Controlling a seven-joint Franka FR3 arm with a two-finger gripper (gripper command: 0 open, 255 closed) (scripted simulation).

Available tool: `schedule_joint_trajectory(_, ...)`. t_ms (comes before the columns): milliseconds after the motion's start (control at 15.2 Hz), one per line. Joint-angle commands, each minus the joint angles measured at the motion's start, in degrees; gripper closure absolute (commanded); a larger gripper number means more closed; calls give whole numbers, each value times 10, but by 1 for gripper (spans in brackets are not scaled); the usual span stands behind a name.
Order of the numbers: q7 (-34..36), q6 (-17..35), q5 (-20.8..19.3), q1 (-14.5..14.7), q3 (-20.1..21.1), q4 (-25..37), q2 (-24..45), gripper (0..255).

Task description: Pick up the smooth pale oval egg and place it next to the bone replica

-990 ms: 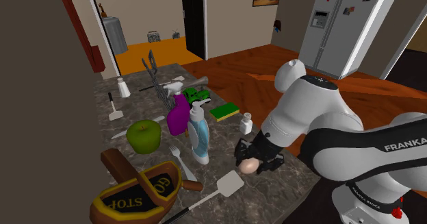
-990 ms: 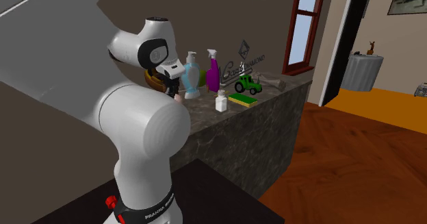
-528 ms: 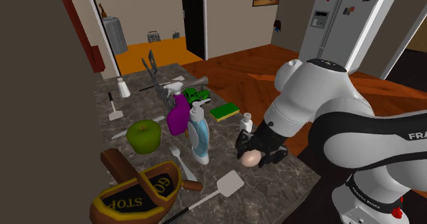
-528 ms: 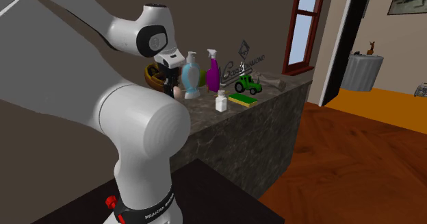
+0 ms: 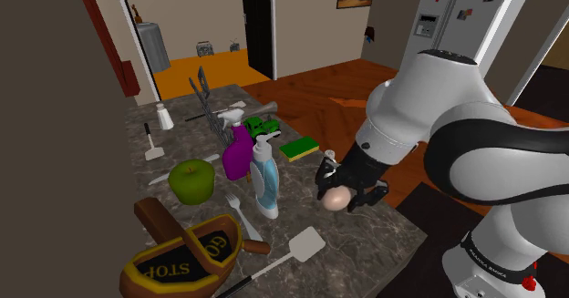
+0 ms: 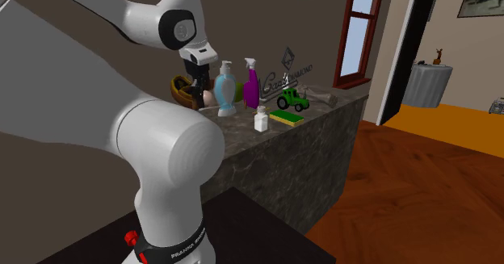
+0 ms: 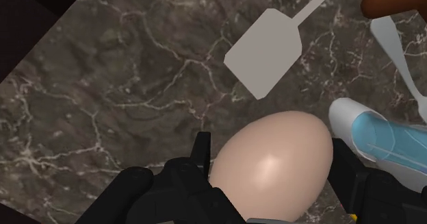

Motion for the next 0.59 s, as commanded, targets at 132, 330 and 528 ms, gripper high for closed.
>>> schedule_joint_trajectory(132,5,-36,-17,-4,-17,20,-16,255)
schedule_joint_trajectory(330,9,-62,-28,-8,-28,36,-26,255)
schedule_joint_trajectory(528,13,-87,-40,-11,-39,54,-33,255)
